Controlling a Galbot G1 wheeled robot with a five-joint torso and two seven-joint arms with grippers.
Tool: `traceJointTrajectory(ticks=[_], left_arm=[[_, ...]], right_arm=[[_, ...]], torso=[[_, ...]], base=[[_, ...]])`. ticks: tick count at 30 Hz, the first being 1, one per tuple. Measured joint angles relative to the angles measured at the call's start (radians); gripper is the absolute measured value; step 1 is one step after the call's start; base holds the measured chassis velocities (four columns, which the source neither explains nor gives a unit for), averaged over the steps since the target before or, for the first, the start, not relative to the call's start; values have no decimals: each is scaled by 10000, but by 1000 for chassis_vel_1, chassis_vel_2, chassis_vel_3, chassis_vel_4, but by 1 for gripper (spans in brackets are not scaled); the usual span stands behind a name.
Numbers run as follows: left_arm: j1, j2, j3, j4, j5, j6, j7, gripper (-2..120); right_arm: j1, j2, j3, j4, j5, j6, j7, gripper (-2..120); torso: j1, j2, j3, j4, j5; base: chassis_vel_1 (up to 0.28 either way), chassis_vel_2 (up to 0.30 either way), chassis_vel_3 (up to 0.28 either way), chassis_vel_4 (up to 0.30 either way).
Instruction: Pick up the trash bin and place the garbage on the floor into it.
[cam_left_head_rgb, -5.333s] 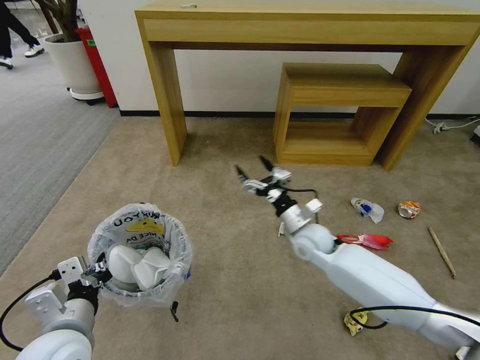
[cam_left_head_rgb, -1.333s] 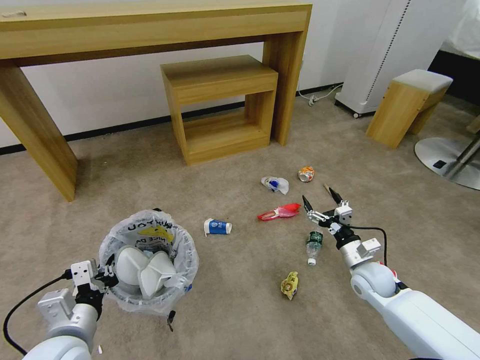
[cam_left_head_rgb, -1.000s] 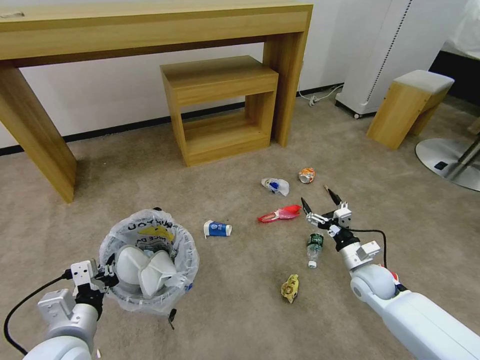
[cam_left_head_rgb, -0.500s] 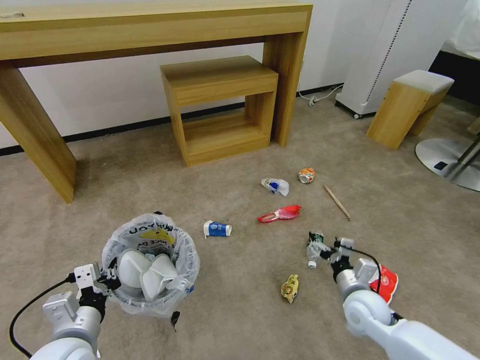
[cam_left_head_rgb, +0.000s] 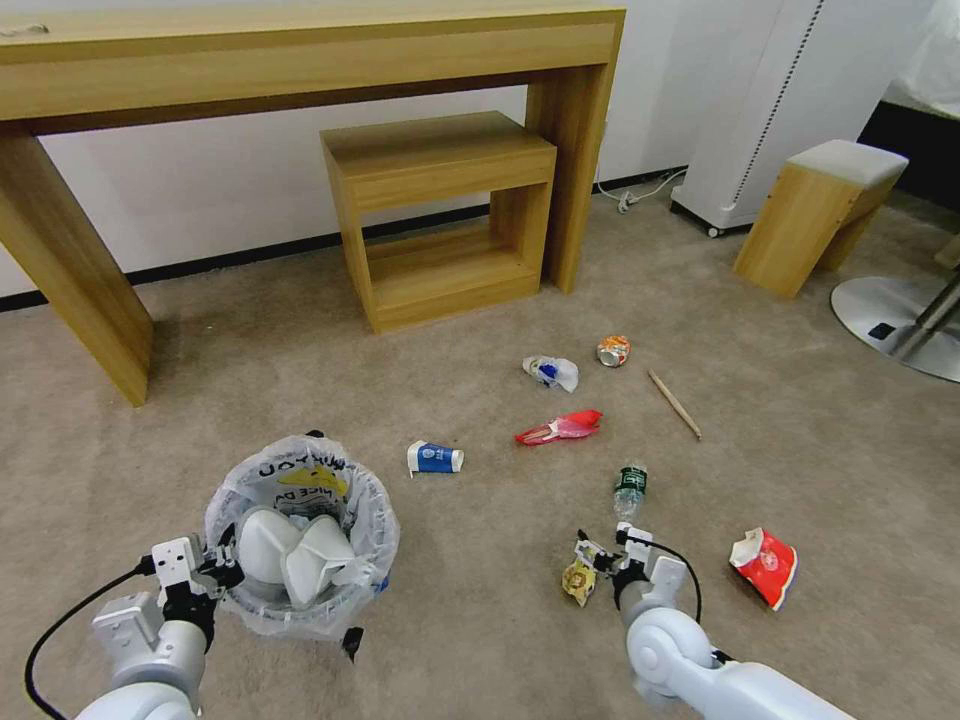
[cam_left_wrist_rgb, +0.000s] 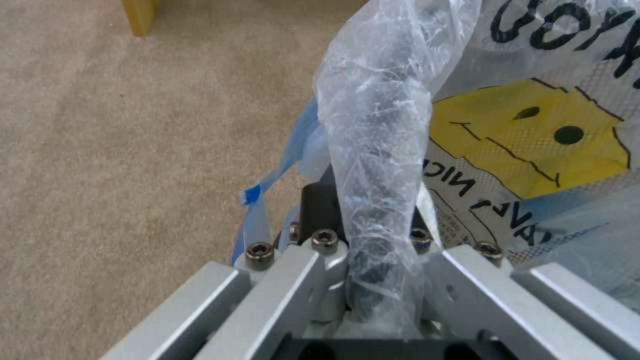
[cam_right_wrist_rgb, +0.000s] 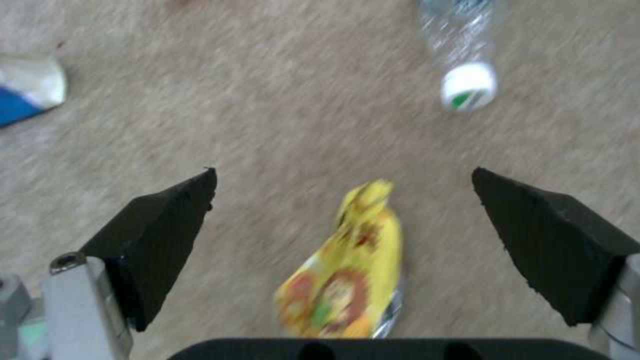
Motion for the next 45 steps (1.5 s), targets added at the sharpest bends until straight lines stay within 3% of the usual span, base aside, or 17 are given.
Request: traceJointTrajectory(ticks=[3,8,17,23,28,31,34,37,38,43,45], left_arm=[[-90,29,-21,77,-8,-15,3,1],[-200,35,-3,142,-40,-28,-9,1],[-260,35,54,240,-52,-57,-24,1],[-197,32,47,187,-62,-95,-20,1],[-215,67,19,184,-76,-126,-20,1],[-253,94,16,169,-122,-136,-29,1],[-332,107,90,167,-165,-143,-63,1],[-331,93,121,167,-166,-150,-64,1],[-327,91,135,156,-167,-164,-67,1],[-306,93,143,100,-192,-198,-70,1],[-298,94,142,93,-194,-197,-71,1]], right_arm=[[92,-131,18,371,399,-545,180,99],[191,-110,-75,226,591,-684,226,99],[485,262,-378,-662,696,-907,252,96],[1109,985,-1089,-1824,427,-908,69,87],[1169,1105,-1207,-1984,274,-910,63,80],[1138,1127,-1245,-2070,117,-874,64,74],[963,1063,-1218,-2219,-187,-732,-57,49],[913,1029,-1213,-2261,-264,-711,-114,42],[866,1023,-1218,-2327,-372,-669,-151,34],[819,1017,-1243,-2419,-597,-577,-246,18],[815,1014,-1243,-2419,-619,-567,-252,18]], torso=[[0,0,0,-2,-5],[0,0,0,-2,-2],[0,0,0,-2,-1],[0,0,0,0,0],[0,0,0,0,-1],[0,0,0,-1,-2],[0,0,0,-1,0],[0,0,0,-1,-1],[0,0,0,-1,-1],[0,0,0,-1,0],[0,0,0,-1,0]], base=[[0,0,0,0],[0,0,0,0],[0,0,0,0],[0,0,0,0],[0,0,0,0],[0,0,0,0],[0,0,0,0],[0,0,0,0],[0,0,0,0],[0,0,0,0],[0,0,0,0]])
